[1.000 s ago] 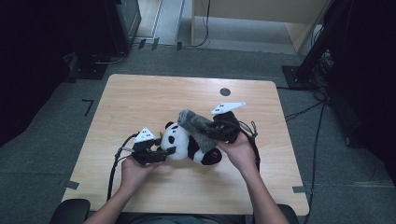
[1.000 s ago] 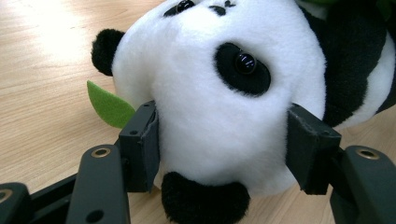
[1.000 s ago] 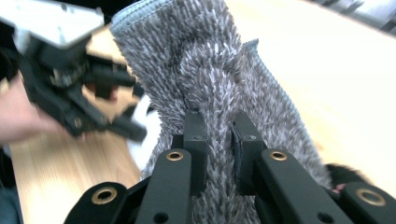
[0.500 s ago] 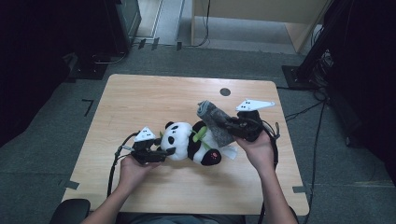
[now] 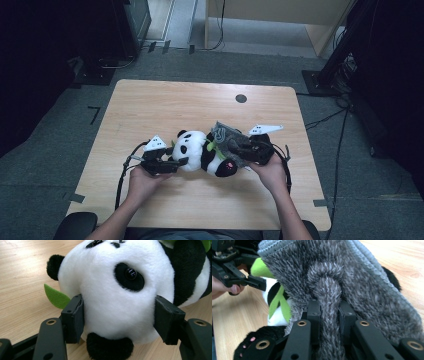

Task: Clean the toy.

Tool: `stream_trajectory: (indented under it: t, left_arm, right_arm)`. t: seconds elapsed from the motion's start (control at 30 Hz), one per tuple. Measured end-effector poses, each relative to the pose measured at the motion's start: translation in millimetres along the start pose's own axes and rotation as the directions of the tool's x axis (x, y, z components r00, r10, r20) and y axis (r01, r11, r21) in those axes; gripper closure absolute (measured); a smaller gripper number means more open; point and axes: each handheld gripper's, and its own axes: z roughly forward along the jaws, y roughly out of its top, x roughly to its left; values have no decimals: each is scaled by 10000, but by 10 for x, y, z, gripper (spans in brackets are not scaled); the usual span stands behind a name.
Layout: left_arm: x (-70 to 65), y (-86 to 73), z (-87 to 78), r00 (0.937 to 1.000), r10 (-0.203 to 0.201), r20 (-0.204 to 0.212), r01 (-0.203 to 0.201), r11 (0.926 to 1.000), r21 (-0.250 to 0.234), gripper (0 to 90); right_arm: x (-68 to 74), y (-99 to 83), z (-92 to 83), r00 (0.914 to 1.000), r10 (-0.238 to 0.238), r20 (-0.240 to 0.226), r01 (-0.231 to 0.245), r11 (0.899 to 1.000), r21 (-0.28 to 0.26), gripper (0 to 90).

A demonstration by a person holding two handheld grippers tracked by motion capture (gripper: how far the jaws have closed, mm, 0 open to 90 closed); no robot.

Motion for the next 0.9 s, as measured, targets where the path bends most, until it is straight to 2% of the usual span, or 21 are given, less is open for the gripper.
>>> stream_trajectory:
  t: [0.1, 0.33, 0.63, 0.77, 0.9]
  left_arm:
    - [3, 0, 0, 10000, -11, 24, 11, 10000, -1, 341]
    - [5, -4, 5, 10000, 72, 33, -71, 9999, -72, 336]
    - [16, -5, 10, 9999, 104, 95, -103, 9999, -125, 331]
    - [20, -3, 10, 9999, 50, 126, -48, 9999, -141, 331]
    - [20, -2, 14, 9999, -1, 122, 3, 9998, -176, 330]
  right_arm:
    - [-51, -18, -10, 9994, 342, -93, -341, 9994, 77, 764]
    - [-112, -79, -56, 9995, 310, 102, -314, 9986, 421, 761]
    - [-164, -218, -90, 9972, 667, 346, -686, 9960, 571, 760]
    - [-231, -273, -91, 9944, 914, 532, -957, 9918, 846, 761]
    - [-296, -301, -62, 9918, 1213, 409, -1243, 9889, 810, 763]
